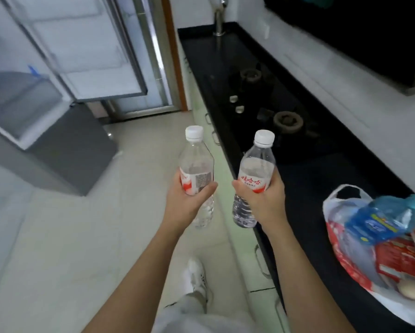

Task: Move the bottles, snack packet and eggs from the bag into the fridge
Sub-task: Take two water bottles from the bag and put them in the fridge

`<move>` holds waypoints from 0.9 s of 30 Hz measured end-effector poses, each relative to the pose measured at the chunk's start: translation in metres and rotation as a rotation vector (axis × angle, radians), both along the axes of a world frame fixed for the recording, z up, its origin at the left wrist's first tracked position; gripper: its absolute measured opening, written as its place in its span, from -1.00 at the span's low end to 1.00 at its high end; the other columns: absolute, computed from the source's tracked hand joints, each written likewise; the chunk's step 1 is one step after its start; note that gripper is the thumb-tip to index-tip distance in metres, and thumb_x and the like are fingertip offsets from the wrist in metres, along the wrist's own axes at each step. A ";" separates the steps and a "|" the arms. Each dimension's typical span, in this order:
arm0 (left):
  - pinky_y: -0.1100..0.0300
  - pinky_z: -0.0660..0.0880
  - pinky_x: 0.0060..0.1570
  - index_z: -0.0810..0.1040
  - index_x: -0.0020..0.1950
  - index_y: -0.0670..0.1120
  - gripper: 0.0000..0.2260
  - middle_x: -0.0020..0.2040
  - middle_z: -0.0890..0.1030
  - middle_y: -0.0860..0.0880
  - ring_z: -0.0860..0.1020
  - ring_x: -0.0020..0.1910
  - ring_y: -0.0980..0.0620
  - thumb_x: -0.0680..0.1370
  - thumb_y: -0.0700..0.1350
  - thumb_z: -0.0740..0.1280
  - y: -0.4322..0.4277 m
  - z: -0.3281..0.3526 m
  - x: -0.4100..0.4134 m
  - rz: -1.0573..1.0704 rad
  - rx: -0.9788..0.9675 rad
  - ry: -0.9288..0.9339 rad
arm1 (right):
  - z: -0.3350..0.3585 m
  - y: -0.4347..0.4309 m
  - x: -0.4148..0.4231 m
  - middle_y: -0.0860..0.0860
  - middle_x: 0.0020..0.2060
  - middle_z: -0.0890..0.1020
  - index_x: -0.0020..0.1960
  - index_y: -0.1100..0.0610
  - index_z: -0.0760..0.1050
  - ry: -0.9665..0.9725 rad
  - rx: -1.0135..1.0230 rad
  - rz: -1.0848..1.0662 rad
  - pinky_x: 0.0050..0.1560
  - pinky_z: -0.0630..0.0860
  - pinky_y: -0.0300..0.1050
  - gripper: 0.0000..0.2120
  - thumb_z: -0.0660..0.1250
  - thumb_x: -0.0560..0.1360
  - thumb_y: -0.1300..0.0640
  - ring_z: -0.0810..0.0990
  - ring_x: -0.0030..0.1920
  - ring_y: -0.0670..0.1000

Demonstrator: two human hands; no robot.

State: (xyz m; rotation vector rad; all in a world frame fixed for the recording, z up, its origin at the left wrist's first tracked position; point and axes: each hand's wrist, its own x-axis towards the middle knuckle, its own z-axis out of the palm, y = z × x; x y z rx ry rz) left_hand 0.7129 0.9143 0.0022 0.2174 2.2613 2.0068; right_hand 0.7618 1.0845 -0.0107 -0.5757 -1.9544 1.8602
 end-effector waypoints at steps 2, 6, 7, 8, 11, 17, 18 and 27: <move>0.38 0.52 -0.16 0.53 0.06 0.03 -0.70 -0.14 0.68 0.14 0.65 -0.14 0.20 0.43 -0.19 0.54 -0.031 0.002 -0.003 0.085 -0.004 0.009 | 0.003 -0.025 -0.017 -0.04 -0.02 0.68 0.24 0.06 0.50 0.018 -0.026 0.075 -0.07 0.64 -0.17 -0.45 0.63 0.32 0.25 0.70 -0.06 -0.12; 0.30 0.55 -0.10 0.52 0.17 -0.10 -0.64 -0.03 0.68 -0.03 0.66 -0.06 0.06 0.44 -0.17 0.55 -0.086 0.005 -0.011 0.241 -0.006 0.027 | 0.006 -0.074 -0.050 -0.06 -0.05 0.68 0.23 0.05 0.51 0.043 -0.038 0.226 -0.08 0.66 -0.12 -0.43 0.66 0.29 0.21 0.70 -0.08 -0.11; 0.29 0.56 -0.10 0.52 0.16 -0.10 -0.65 -0.04 0.69 -0.03 0.66 -0.07 0.05 0.44 -0.18 0.54 -0.098 0.004 -0.013 0.273 -0.009 0.029 | 0.006 -0.086 -0.057 -0.06 -0.04 0.68 0.23 0.03 0.51 0.042 -0.036 0.257 -0.07 0.67 -0.10 -0.43 0.66 0.30 0.20 0.70 -0.08 -0.11; 0.29 0.56 -0.10 0.52 0.14 -0.09 -0.67 -0.05 0.69 -0.03 0.66 -0.08 0.05 0.45 -0.19 0.54 -0.110 0.003 -0.015 0.303 -0.012 0.031 | 0.004 -0.097 -0.063 -0.07 -0.04 0.67 0.23 0.01 0.51 0.036 -0.029 0.282 -0.06 0.67 -0.09 -0.43 0.66 0.30 0.17 0.69 -0.08 -0.11; 0.26 0.57 -0.07 0.52 0.10 -0.02 -0.68 -0.06 0.69 0.01 0.66 -0.07 0.05 0.44 -0.17 0.55 -0.144 -0.001 -0.024 0.392 -0.009 0.029 | -0.002 -0.130 -0.086 -0.08 -0.08 0.67 0.17 -0.03 0.51 0.008 -0.013 0.340 -0.01 0.68 0.13 -0.45 0.66 0.27 0.08 0.70 -0.08 -0.03; 0.20 0.59 -0.03 0.52 0.14 -0.09 -0.64 -0.05 0.69 -0.01 0.67 -0.05 0.01 0.41 -0.10 0.55 -0.217 -0.007 -0.068 0.504 0.013 0.034 | -0.005 -0.203 -0.151 -0.03 -0.06 0.67 0.17 0.02 0.51 -0.001 -0.011 0.430 -0.04 0.66 -0.03 -0.50 0.65 0.32 0.13 0.68 -0.10 -0.06; 0.20 0.59 -0.03 0.52 0.14 -0.09 -0.66 -0.05 0.69 -0.01 0.67 -0.05 0.02 0.43 -0.12 0.55 -0.229 -0.007 -0.079 0.513 0.016 0.036 | -0.005 -0.216 -0.164 -0.03 -0.06 0.67 0.17 0.02 0.51 0.002 -0.009 0.443 -0.07 0.65 -0.07 -0.50 0.65 0.32 0.14 0.68 -0.11 -0.06; 0.25 0.59 -0.03 0.50 0.17 -0.01 -0.61 -0.03 0.68 0.08 0.66 -0.05 0.15 0.42 -0.09 0.56 -0.330 -0.006 -0.185 0.596 0.054 0.032 | 0.014 -0.328 -0.288 -0.01 -0.05 0.68 0.12 -0.02 0.51 0.034 0.103 0.546 -0.11 0.63 -0.18 -0.53 0.66 0.31 0.07 0.69 -0.08 -0.05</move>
